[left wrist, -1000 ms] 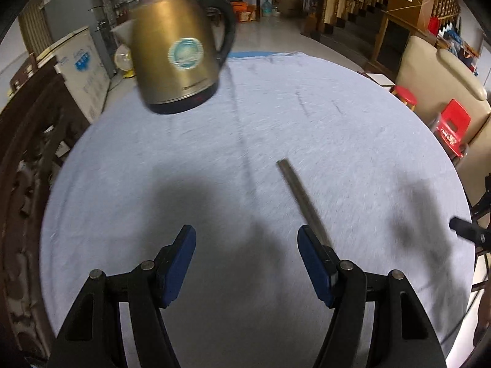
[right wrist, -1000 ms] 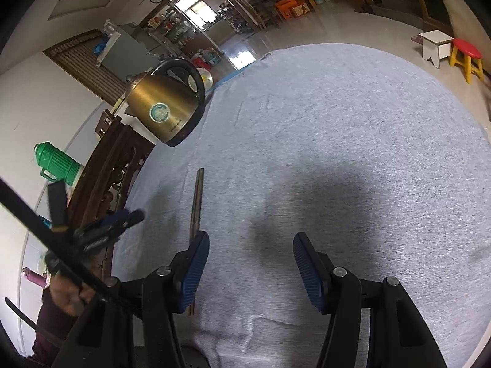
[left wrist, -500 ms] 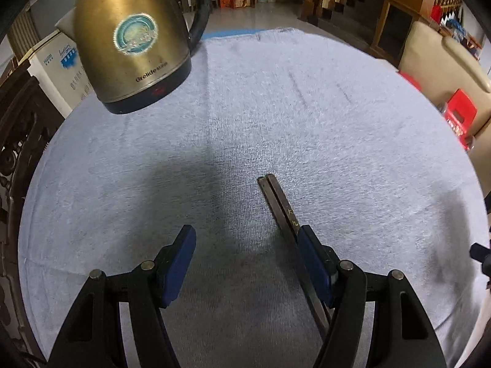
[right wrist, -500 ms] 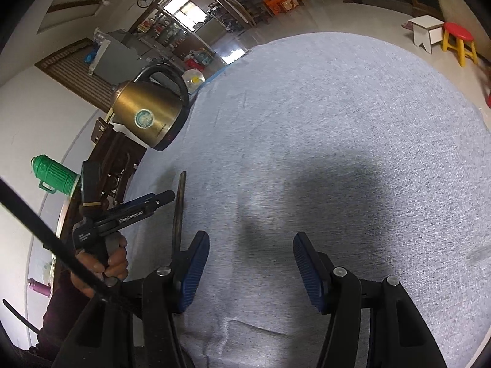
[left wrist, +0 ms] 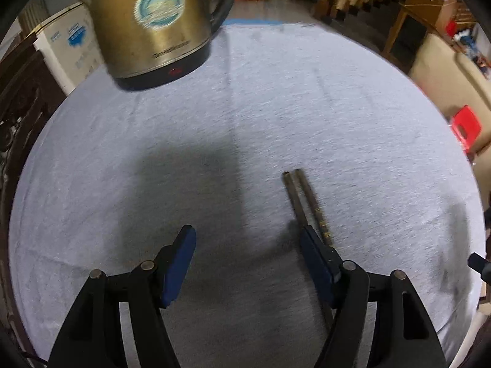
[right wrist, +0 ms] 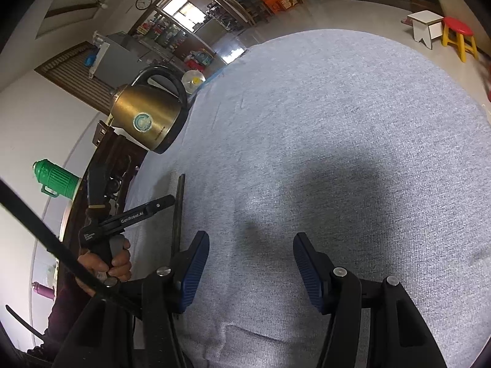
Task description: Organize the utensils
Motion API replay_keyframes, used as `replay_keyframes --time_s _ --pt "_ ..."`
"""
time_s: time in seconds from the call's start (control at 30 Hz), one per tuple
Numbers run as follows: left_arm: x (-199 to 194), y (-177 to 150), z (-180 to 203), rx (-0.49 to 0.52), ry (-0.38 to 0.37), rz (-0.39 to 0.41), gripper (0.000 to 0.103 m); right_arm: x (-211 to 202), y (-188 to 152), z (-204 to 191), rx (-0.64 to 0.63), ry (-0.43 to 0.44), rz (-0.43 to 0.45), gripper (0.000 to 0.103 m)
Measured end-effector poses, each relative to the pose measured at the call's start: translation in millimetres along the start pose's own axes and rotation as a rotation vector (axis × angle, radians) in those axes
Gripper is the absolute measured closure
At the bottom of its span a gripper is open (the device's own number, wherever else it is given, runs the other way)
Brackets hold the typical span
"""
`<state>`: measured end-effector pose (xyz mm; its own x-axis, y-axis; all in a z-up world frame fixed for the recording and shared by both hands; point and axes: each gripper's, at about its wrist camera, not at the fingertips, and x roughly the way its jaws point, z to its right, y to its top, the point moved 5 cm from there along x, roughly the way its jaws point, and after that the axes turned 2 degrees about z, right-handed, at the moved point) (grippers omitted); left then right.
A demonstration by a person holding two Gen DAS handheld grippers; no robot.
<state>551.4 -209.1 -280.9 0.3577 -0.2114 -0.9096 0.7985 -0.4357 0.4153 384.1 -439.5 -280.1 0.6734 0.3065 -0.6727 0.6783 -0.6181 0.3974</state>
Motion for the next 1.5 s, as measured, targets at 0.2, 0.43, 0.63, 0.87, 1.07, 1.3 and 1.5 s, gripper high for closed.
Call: replay_keyframes --time_s 0.2,0.43,0.63,0.87,1.07,1.3,1.5 --pt "-5 3 11 -0.029 -0.060 0.017 0.032 4 -2 -6 -0.010 0.003 -0.007 0.042" --pt "2 4 20 0.031 -0.012 0.011 0.031 7 -2 -11 -0.023 -0.003 -0.015 0.042" --pt "-5 -5 1 0.004 -0.004 -0.007 0.031 11 0 -16 -0.038 -0.009 -0.018 0.042" --pt "-21 -28 -32 -0.009 -0.036 0.003 0.067 49 16 -45 -0.155 -0.012 -0.083 0.056" --pt "-30 -29 -54 -0.130 -0.124 -0.018 0.058 105 36 -103 -0.326 0.001 -0.170 0.056" --pt "-27 -28 -68 -0.319 -0.185 -0.020 0.048 176 48 -146 -0.456 -0.060 -0.261 0.056" --pt "-22 -23 -70 -0.315 -0.110 0.005 0.091 204 44 -158 -0.545 -0.167 -0.281 0.070"
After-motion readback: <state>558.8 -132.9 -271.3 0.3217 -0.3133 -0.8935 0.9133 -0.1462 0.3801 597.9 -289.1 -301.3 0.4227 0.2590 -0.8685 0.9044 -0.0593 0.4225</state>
